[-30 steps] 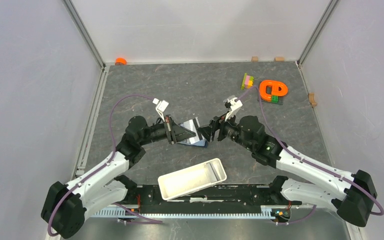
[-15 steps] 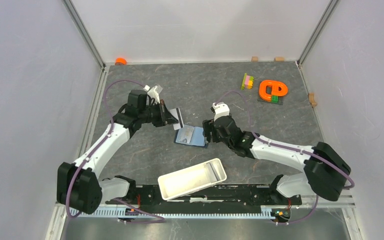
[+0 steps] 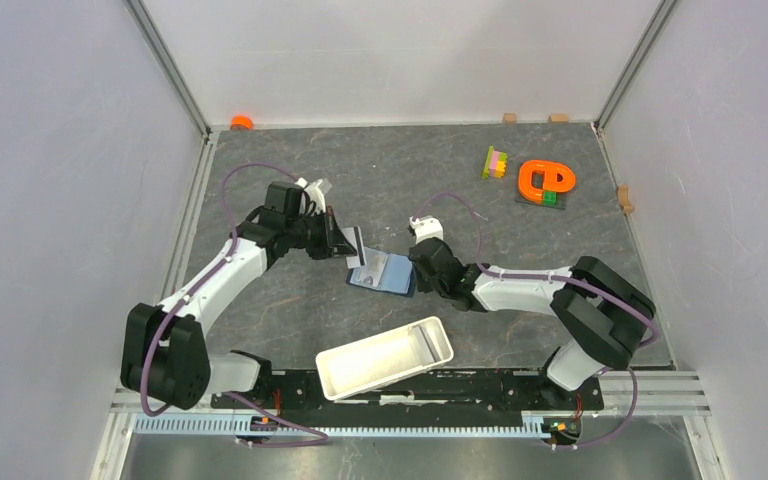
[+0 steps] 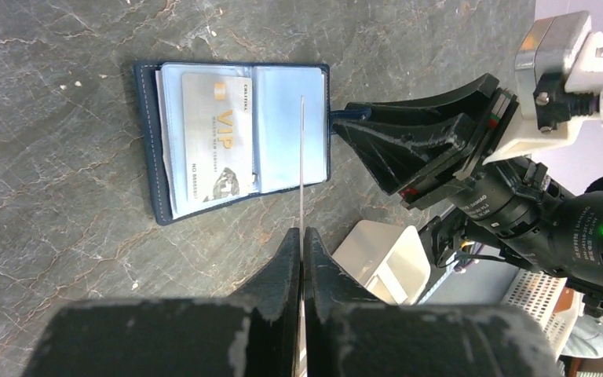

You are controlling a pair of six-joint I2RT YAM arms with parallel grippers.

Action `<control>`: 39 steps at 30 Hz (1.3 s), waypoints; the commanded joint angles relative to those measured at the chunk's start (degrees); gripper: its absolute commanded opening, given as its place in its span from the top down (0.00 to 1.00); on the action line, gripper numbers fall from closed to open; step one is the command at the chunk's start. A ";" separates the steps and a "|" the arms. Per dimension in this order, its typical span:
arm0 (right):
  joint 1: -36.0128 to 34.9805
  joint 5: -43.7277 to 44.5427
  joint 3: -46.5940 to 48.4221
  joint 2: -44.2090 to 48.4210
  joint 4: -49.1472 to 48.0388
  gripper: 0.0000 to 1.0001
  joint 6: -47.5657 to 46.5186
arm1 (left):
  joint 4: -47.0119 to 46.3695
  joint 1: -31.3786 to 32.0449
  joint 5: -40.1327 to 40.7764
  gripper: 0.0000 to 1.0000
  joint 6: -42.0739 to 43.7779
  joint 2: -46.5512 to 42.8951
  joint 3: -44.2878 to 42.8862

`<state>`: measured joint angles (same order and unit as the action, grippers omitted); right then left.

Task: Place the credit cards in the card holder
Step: Insert the credit card into the card holder.

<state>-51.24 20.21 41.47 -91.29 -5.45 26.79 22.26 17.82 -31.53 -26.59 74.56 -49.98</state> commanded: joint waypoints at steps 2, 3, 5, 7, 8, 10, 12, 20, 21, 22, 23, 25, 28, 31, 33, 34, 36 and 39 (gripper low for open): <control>1.70 6.13 1.90 0.66 0.30 0.92 -2.81 | 0.20 2.07 -0.20 0.98 2.89 1.94 -3.02; 2.71 6.20 1.81 0.92 0.28 0.98 -4.03 | 0.48 2.96 -0.29 0.98 2.86 2.42 -3.76; 4.61 5.74 1.45 1.69 -0.59 1.00 -7.28 | 0.63 4.62 -0.29 0.98 2.42 3.76 -5.08; 6.85 4.32 1.59 1.85 -0.89 1.00 -10.33 | -0.31 5.89 -0.67 0.98 0.98 5.33 -5.89; 8.04 3.63 1.55 1.95 -1.08 1.00 -11.51 | -1.31 6.15 -1.45 0.98 -0.08 6.17 -6.01; 10.29 2.90 1.51 1.91 -1.40 1.00 -13.05 | -3.81 6.23 -2.94 0.98 -2.37 7.86 -6.05; 12.35 0.19 1.98 1.77 -1.12 0.97 -14.36 | -5.04 6.18 -3.57 0.98 -3.66 9.44 -6.51; 13.54 -8.92 4.05 9.90 3.86 0.40 -15.35 | -12.75 6.24 -3.59 0.98 -8.43 10.98 -3.26; 13.54 -11.46 3.93 10.99 3.60 0.37 -14.94 | -14.14 6.18 -3.78 0.98 -9.63 11.12 -2.68; 13.54 -13.96 3.68 11.90 2.87 0.36 -14.50 | -15.36 6.17 -3.89 0.98 -10.38 11.33 -2.25; 13.54 -17.74 3.49 12.07 1.81 0.36 -13.97 | -16.09 6.21 -3.90 0.98 -11.03 11.65 -1.98; 13.54 -25.43 3.98 10.60 0.73 0.36 -12.58 | -15.95 6.16 -3.29 0.98 -10.80 12.30 -2.17; 13.54 -33.01 4.84 6.52 -0.42 0.36 -10.87 | -14.27 6.02 -1.12 0.98 -9.65 12.98 -2.34; 13.54 -33.96 4.87 3.20 -1.12 0.35 -10.40 | -14.26 6.01 -0.67 0.98 -9.71 13.47 -2.06; 13.54 -34.47 5.15 1.16 -1.29 0.35 -10.45 | -14.26 5.66 -0.41 0.98 -9.92 13.43 -2.02; 13.58 -35.17 5.32 -0.11 -1.40 0.35 -10.58 | -14.26 5.43 -0.23 0.98 -9.93 13.11 -1.90; 13.54 -35.94 5.55 -2.03 -1.70 0.38 -10.61 | -14.27 5.05 0.29 0.98 -9.93 12.56 -1.79; 13.58 -35.96 5.80 -4.14 -1.84 0.41 -10.70 | -14.11 4.93 0.41 0.98 -9.71 12.01 -1.84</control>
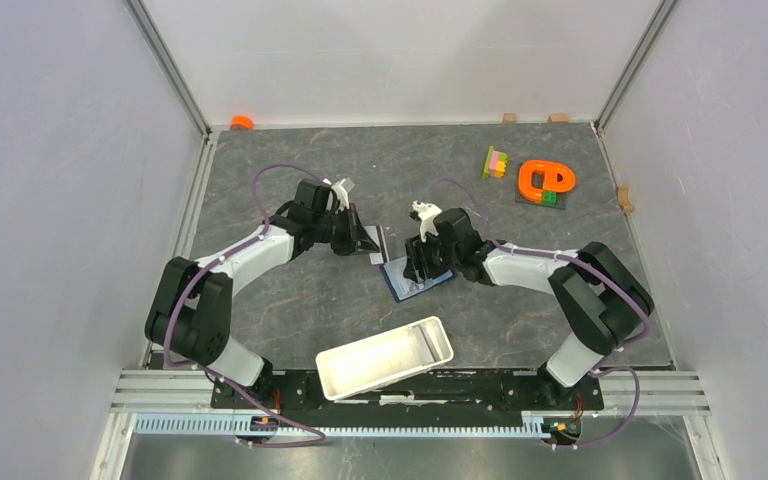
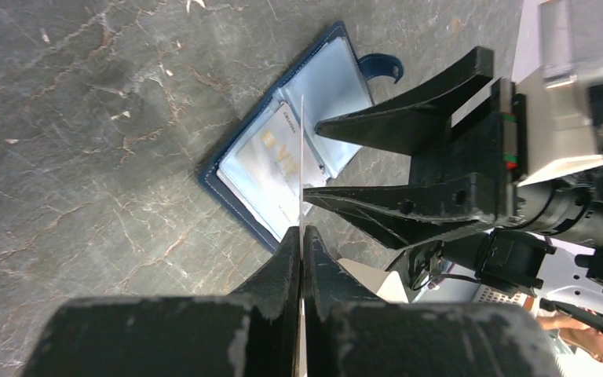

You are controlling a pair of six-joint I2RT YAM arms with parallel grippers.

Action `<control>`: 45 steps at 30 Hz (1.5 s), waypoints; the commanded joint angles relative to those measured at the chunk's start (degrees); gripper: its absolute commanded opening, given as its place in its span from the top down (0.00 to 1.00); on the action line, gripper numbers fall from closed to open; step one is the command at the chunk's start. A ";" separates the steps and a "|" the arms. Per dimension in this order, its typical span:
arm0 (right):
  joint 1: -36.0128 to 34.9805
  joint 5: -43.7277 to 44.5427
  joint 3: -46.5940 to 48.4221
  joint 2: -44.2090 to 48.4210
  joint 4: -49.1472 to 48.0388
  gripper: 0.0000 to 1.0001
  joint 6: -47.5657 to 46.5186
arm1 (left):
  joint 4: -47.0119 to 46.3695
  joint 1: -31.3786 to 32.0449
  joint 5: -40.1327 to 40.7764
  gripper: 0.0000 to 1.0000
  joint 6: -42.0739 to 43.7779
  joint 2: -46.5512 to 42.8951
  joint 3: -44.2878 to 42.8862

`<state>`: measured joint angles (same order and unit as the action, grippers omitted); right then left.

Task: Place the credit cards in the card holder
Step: Insert the credit card into the card holder.

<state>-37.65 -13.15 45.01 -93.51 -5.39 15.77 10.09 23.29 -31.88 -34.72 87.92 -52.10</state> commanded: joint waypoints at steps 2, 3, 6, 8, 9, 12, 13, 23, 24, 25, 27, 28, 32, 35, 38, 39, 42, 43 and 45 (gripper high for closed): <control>-0.06 -2.73 2.41 -2.84 -1.90 0.42 0.34 | -1.83 -0.53 0.61 0.98 -1.58 -1.31 0.28; 0.01 -2.80 2.43 -3.27 -1.91 0.42 0.29 | -1.78 -0.61 0.44 0.98 -1.62 -1.26 0.24; -0.06 -3.58 2.45 -3.89 -1.91 0.43 0.47 | -1.70 -0.66 0.11 0.98 -1.58 -1.15 0.06; -0.06 -4.59 2.28 -3.87 -2.25 0.45 0.83 | -1.65 -0.78 0.06 0.98 -1.59 -1.16 -0.01; -0.03 -5.10 2.14 -3.83 -2.29 0.46 1.06 | -1.65 -0.75 0.06 0.98 -1.58 -1.21 -0.02; -0.14 -6.14 1.54 -3.11 -3.26 0.49 1.95 | -1.65 -0.71 -0.03 0.98 -1.58 -1.32 -0.02; -0.14 -6.43 1.37 -2.89 -3.62 0.49 2.05 | -1.65 -0.75 -0.03 0.98 -1.60 -1.34 -0.03; -0.76 -6.55 -0.10 -1.80 -5.39 0.54 4.63 | -1.72 -0.79 0.01 0.98 -1.58 -1.60 0.04; -0.83 -6.25 -0.10 -2.02 -5.46 0.53 5.03 | -1.65 -0.79 0.07 0.98 -1.58 -1.60 0.06; -0.85 -5.49 0.00 -2.36 -5.14 0.53 5.41 | -1.65 -0.79 0.06 0.98 -1.58 -1.56 0.06; -0.85 -3.69 0.34 -3.11 -3.96 0.51 6.26 | -1.65 -0.81 0.06 0.98 -1.58 -1.64 0.06; -0.84 -3.46 0.44 -3.39 -3.92 0.50 6.59 | -1.66 -0.80 0.04 0.98 -1.58 -1.71 0.02; -0.85 -2.73 0.62 -5.06 -3.85 0.51 8.59 | -1.65 -0.79 0.06 0.98 -1.58 -1.91 0.06; -0.85 -3.56 0.62 -5.79 -4.37 0.52 9.78 | -1.65 -0.79 -0.07 0.98 -1.58 -1.97 0.06; -0.98 -3.89 -0.13 -4.45 -5.76 0.57 10.75 | -1.65 -0.81 -0.05 0.98 -1.58 -2.13 0.06; -1.02 -3.59 -0.19 -3.73 -5.77 0.58 10.77 | -1.64 -0.84 0.01 0.98 -1.51 -2.21 0.05; -1.02 -3.36 0.02 -2.29 -5.61 0.60 11.01 | -1.69 -0.84 0.07 0.98 -1.54 -2.28 0.06; -1.02 -3.48 0.17 -2.03 -5.58 0.60 11.17 | -1.66 -0.81 0.06 0.98 -1.50 -2.35 0.06; -1.07 -3.06 0.16 -1.99 -5.70 0.60 11.52 | -1.65 -0.86 0.06 0.98 -1.50 -2.46 0.10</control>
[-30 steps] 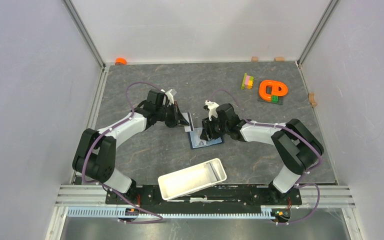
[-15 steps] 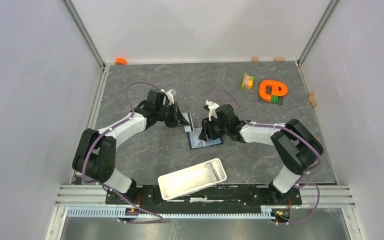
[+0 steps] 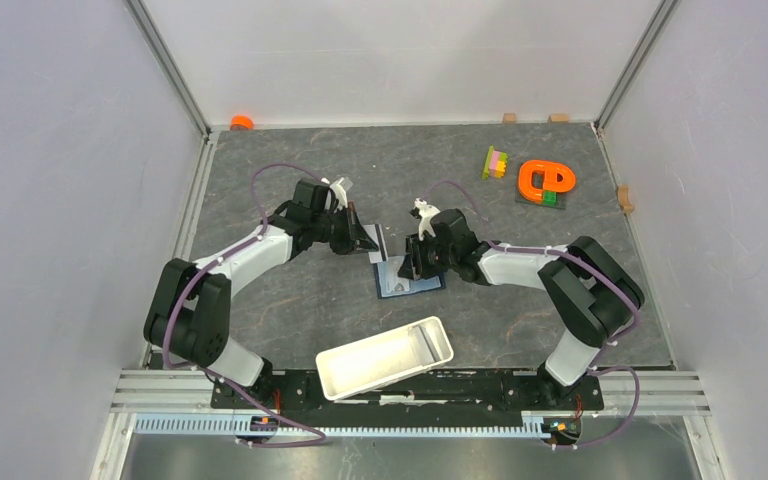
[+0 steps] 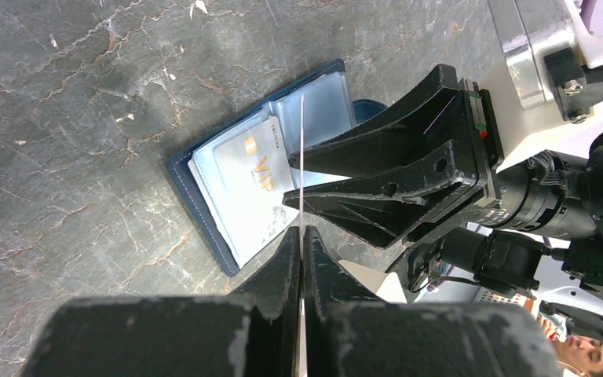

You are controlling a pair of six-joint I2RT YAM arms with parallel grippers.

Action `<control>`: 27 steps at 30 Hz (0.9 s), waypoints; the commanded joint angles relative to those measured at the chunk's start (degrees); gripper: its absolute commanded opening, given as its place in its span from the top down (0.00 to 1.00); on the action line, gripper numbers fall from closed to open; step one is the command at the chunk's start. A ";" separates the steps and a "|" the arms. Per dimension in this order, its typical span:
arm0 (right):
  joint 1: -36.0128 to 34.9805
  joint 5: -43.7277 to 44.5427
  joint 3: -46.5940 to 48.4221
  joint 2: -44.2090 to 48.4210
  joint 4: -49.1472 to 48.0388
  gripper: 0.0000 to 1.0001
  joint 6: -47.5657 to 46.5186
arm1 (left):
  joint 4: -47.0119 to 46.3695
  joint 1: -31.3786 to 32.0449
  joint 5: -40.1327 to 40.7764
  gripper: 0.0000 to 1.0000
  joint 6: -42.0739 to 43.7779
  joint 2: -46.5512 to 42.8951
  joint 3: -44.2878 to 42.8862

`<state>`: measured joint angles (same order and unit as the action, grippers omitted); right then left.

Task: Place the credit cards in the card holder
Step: Insert the credit card into the card holder.

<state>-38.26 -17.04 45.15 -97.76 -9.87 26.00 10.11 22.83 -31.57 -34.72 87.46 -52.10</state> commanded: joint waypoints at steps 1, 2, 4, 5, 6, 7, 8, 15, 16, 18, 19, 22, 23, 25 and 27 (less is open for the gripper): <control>-0.50 1.56 -0.04 1.93 -1.02 0.60 1.47 | -1.67 -0.44 -0.31 0.98 -1.51 -2.08 0.14; -0.50 2.05 -0.10 1.58 -1.02 0.60 1.70 | -1.70 -0.46 -0.25 0.98 -1.51 -2.08 0.15; -0.50 2.97 -0.27 0.38 -0.93 0.60 2.27 | -1.70 -0.36 -0.19 0.98 -1.44 -2.14 0.14; -0.50 3.06 -0.39 -0.30 -1.15 0.60 2.53 | -1.59 -0.41 -0.17 0.98 -1.41 -2.12 0.15; -0.46 3.13 -0.49 -0.68 -1.40 0.61 2.85 | -1.58 -0.49 -0.17 0.98 -1.41 -2.14 0.10; -0.50 3.07 -0.50 -1.21 -1.64 0.61 3.16 | -1.50 -0.50 -0.18 0.98 -1.41 -2.12 0.15; -0.54 2.83 -0.50 -1.57 -2.10 0.61 3.33 | -1.55 -0.42 -0.16 0.98 -1.40 -2.14 0.15; -1.36 -1.09 -0.82 -1.80 -8.82 0.63 3.27 | -1.54 -0.48 -0.16 0.98 -1.36 -2.04 0.04; -1.45 -2.04 -1.06 -1.93 -10.44 0.64 3.24 | -1.54 -0.47 -0.16 0.98 -1.37 -2.03 0.02; -1.54 -3.74 -1.28 -2.37 -13.01 0.66 3.40 | -1.50 -0.51 -0.16 0.98 -1.32 -2.07 0.14; -1.63 -4.31 -1.29 -2.73 -13.60 0.66 3.44 | -1.50 -0.49 -0.16 0.98 -1.32 -2.17 0.15; -1.73 -6.11 -1.32 -3.90 -15.18 0.67 3.49 | -1.48 -0.42 -0.24 0.98 -1.30 -2.18 0.07; -1.73 -6.74 -1.45 -4.10 -15.60 0.67 3.61 | -1.50 -0.43 -0.24 0.98 -1.27 -2.17 0.07; -1.75 -7.04 -1.79 -3.32 -15.58 0.67 3.38 | -1.45 -0.47 -0.10 0.98 -1.20 -2.30 0.06; -1.73 -5.82 -2.02 -1.13 -13.80 0.66 2.04 | -1.33 -0.48 0.40 0.98 -1.06 -2.73 0.03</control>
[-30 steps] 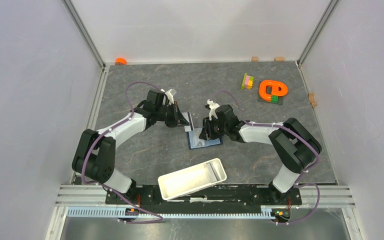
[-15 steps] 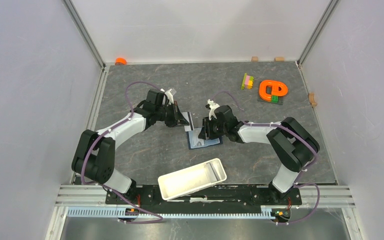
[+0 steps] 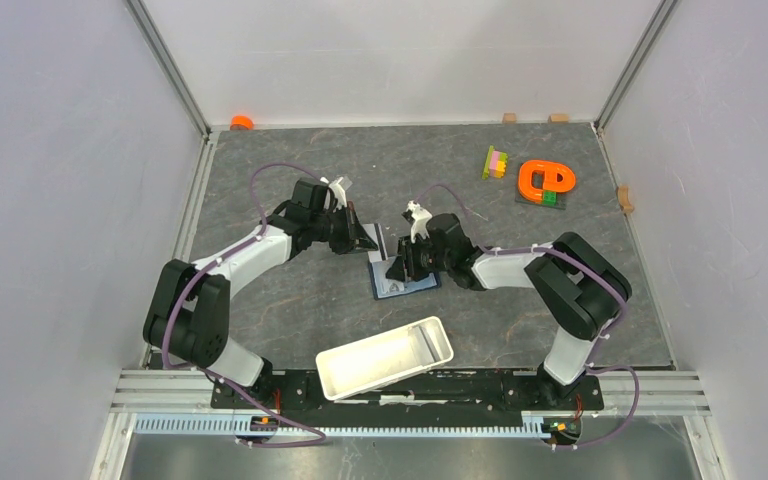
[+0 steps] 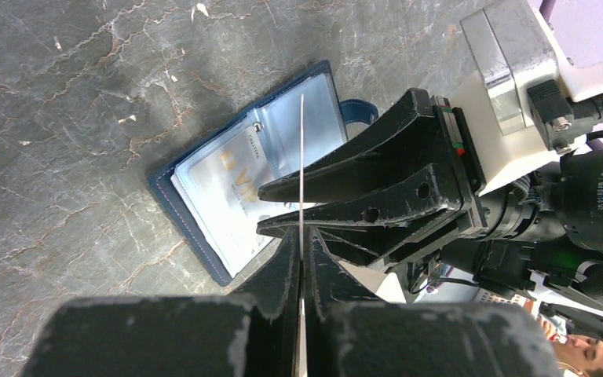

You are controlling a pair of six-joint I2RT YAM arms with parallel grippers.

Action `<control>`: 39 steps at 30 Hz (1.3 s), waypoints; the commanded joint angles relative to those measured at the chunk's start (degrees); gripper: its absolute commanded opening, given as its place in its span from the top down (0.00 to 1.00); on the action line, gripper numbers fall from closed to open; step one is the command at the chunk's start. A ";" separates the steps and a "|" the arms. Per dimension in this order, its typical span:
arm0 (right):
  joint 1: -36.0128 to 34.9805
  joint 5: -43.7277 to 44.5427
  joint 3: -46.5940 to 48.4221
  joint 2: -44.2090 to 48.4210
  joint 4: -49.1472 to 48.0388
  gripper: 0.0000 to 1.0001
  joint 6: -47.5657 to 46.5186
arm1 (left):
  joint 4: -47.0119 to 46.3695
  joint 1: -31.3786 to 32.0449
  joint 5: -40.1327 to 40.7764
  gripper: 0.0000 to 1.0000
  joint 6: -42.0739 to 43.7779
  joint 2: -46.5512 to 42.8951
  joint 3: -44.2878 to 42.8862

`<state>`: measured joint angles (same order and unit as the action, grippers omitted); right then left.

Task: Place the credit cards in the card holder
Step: Insert the credit card into the card holder.

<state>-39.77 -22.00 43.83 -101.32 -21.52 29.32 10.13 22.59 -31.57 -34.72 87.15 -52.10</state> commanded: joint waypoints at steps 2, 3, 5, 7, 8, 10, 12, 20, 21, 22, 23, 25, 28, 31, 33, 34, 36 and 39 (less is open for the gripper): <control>-0.14 1.22 -0.55 5.08 1.56 0.64 -3.64 | -1.13 -0.25 1.40 0.98 -0.58 -3.32 0.15; -0.07 2.34 -0.42 6.75 3.62 0.61 -5.13 | -1.08 -0.30 1.94 0.98 -0.46 -3.73 0.30; 0.12 4.73 -0.26 9.76 7.51 0.56 -7.66 | -1.12 -0.21 2.68 0.98 -0.22 -4.48 0.57; 0.77 8.45 0.21 12.07 12.73 0.46 -9.64 | -1.14 -0.22 2.75 0.98 -0.37 -4.66 0.76; 1.23 10.50 0.58 12.99 15.46 0.42 -10.94 | -1.17 -0.15 2.51 0.98 -0.58 -4.50 0.81; 1.91 15.04 0.81 14.16 19.03 0.33 -13.20 | -1.17 0.03 2.27 0.98 -0.78 -4.23 0.93; 2.53 19.77 0.90 14.63 21.32 0.27 -14.92 | -1.17 0.39 2.39 0.98 -0.70 -4.06 0.85; 3.01 19.03 3.19 9.66 24.96 0.23 -16.72 | -1.17 1.43 1.64 0.98 -0.57 -1.79 0.42; 3.03 18.93 3.14 9.34 24.77 0.23 -16.58 | -1.08 1.83 1.60 0.98 -0.57 -1.59 0.37; 3.06 19.21 3.02 9.03 24.48 0.23 -16.50 | -1.08 2.46 1.68 0.98 -0.62 -1.34 0.33; 3.07 19.63 2.93 8.68 24.42 0.24 -16.28 | -1.12 2.97 1.69 0.98 -0.74 -1.01 0.15; 3.05 19.91 3.01 7.93 24.74 0.28 -16.10 | -1.44 4.05 1.48 0.98 -1.56 -0.47 -0.02; 3.06 19.28 2.54 7.20 24.25 0.38 -15.15 | -4.79 5.54 1.64 0.98 -4.92 -0.29 1.34; 3.19 19.55 1.80 6.59 23.54 0.49 -14.17 | -12.63 7.81 3.81 0.98 -9.21 0.05 4.68; 3.40 19.53 1.70 5.79 23.48 0.59 -13.63 | -17.81 8.95 4.63 0.98 -12.26 1.74 6.67; 3.42 19.60 1.54 5.34 23.51 0.62 -13.48 | -20.31 9.09 4.42 0.98 -13.59 2.79 7.51; 3.71 19.89 1.03 4.85 23.23 0.69 -13.16 | -24.43 9.09 4.53 0.98 -15.89 4.91 9.08; 3.83 20.23 -0.08 4.64 22.51 0.76 -12.74 | -26.52 9.23 4.85 0.98 -16.26 7.44 9.82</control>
<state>-36.23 -2.72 45.30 -94.32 -0.27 15.77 -7.40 31.79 -28.45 -46.06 91.72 -43.44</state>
